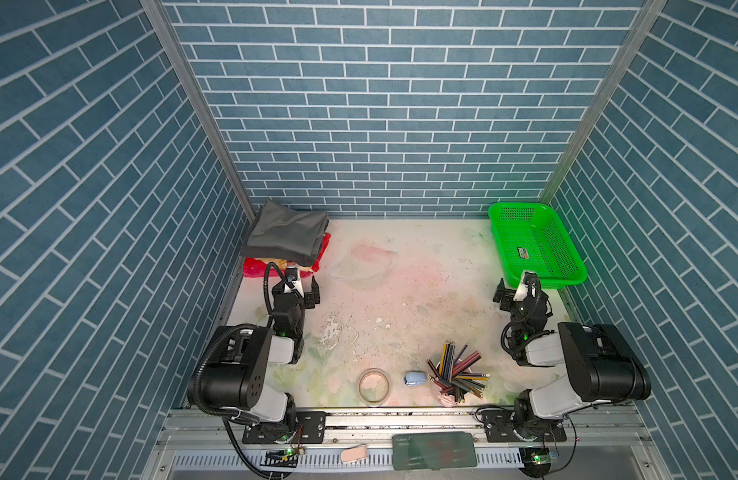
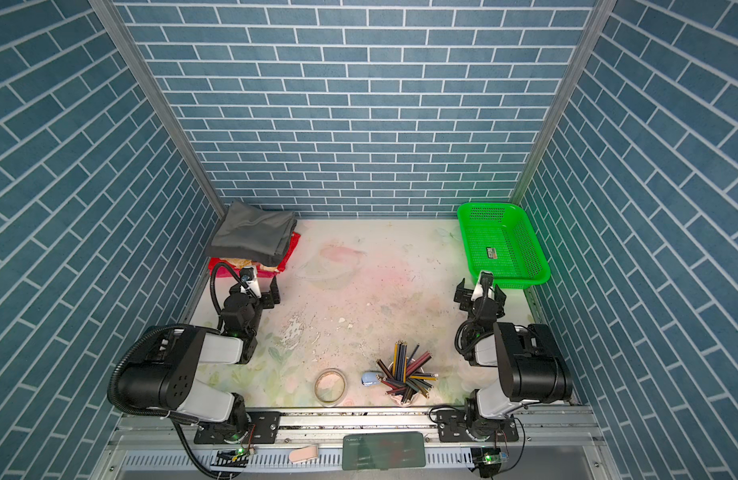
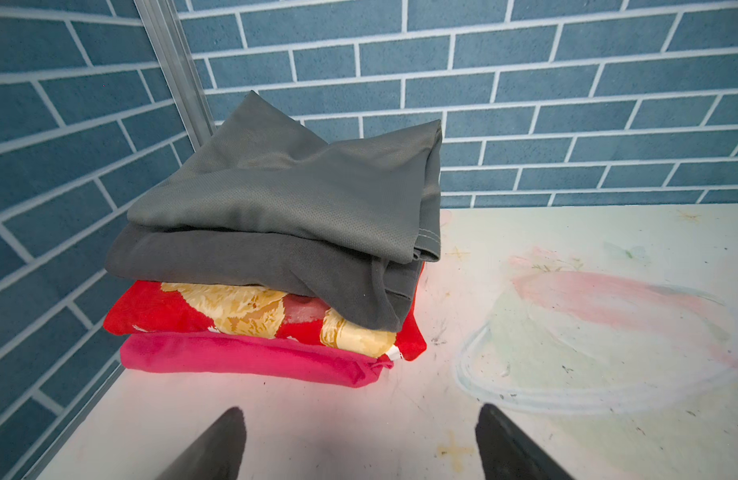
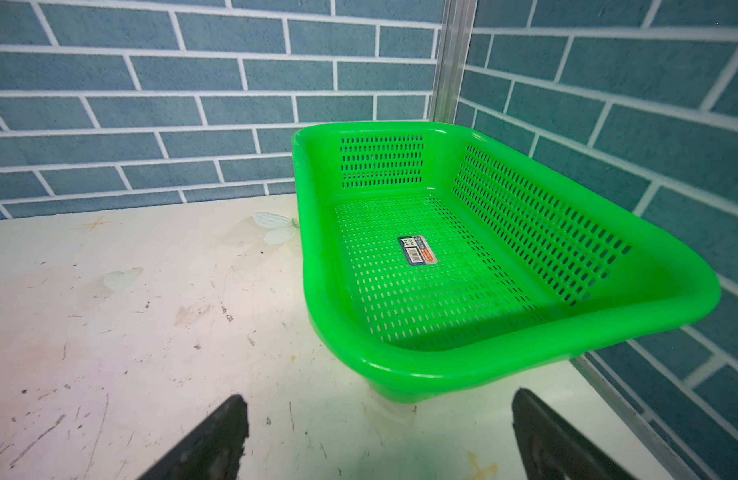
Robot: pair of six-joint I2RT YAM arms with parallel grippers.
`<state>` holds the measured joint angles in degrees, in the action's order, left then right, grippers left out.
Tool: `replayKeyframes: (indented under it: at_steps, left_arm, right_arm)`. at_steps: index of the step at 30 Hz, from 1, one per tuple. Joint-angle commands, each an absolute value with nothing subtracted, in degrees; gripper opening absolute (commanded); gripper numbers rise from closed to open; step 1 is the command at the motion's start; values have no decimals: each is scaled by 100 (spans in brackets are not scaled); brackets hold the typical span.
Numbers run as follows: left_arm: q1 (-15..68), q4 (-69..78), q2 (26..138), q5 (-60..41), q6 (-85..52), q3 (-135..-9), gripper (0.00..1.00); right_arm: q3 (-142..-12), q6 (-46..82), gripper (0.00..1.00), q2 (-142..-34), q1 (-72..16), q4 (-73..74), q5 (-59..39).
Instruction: Fold and stack the t-shirts
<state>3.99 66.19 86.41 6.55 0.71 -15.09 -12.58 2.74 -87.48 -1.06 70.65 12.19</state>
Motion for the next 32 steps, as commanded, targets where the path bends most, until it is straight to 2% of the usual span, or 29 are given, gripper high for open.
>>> replayKeyframes:
  at_steps: [1, 32]
  left_arm:
    - [359, 6609, 8666, 615, 85, -1538, 88]
    - [352, 6609, 8665, 615, 85, -1538, 88]
  right_arm:
    - [-1323, 343, 99, -8745, -82, 7031, 1127]
    - [-1317, 337, 99, -8730, -73, 7026, 1098]
